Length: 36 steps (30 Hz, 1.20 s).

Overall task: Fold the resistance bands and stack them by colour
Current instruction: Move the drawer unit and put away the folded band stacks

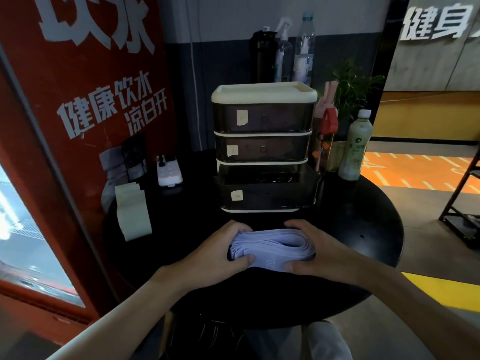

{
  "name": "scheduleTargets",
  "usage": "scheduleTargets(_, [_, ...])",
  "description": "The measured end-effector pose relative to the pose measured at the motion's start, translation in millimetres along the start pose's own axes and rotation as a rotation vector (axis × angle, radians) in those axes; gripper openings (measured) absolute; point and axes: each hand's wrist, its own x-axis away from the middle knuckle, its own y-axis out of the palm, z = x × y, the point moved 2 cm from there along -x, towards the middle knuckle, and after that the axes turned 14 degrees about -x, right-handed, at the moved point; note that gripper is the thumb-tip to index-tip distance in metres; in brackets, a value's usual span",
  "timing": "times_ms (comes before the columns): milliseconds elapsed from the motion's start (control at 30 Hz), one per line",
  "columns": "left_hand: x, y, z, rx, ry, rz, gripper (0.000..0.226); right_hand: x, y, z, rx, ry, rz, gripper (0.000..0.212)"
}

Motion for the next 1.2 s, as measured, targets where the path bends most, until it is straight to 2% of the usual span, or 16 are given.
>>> scheduleTargets(133, [4, -5, 2, 0.038, -0.050, -0.002, 0.035, 5, -4, -2, -0.007, -0.043, 0.067, 0.035])
scheduleTargets(200, [5, -11, 6, 0.094, -0.071, 0.002, 0.034, 6, -3, -8, 0.012, -0.077, 0.093, 0.028])
scheduleTargets(267, [5, -22, 13, 0.093, -0.065, 0.049, 0.032, 5, -6, -18, 0.005, -0.115, 0.105, 0.027])
scheduleTargets(433, [-5, -74, 37, 0.054, -0.022, 0.234, 0.041, -5, -33, -62, -0.046, -0.231, 0.230, 0.041])
scheduleTargets(633, [-54, -126, 48, -0.069, 0.028, 0.360, 0.047, -41, -65, -100, 0.026, -0.335, 0.325, 0.039])
scheduleTargets(833, [-99, -121, 33, -0.138, -0.010, 0.320, 0.051, -88, -80, -89, 0.058, -0.215, 0.365, 0.028])
scheduleTargets(967, [-110, -107, 16, -0.142, -0.059, 0.282, 0.055, -102, -83, -73, 0.083, -0.085, 0.334, 0.037])
scheduleTargets(1067, [-110, -99, 7, -0.114, -0.075, 0.274, 0.051, -105, -81, -63, 0.123, -0.029, 0.344, 0.048])
scheduleTargets(1200, [-111, -98, 4, -0.183, -0.052, 0.280, 0.040, -107, -81, -58, 0.218, -0.022, 0.392, 0.040])
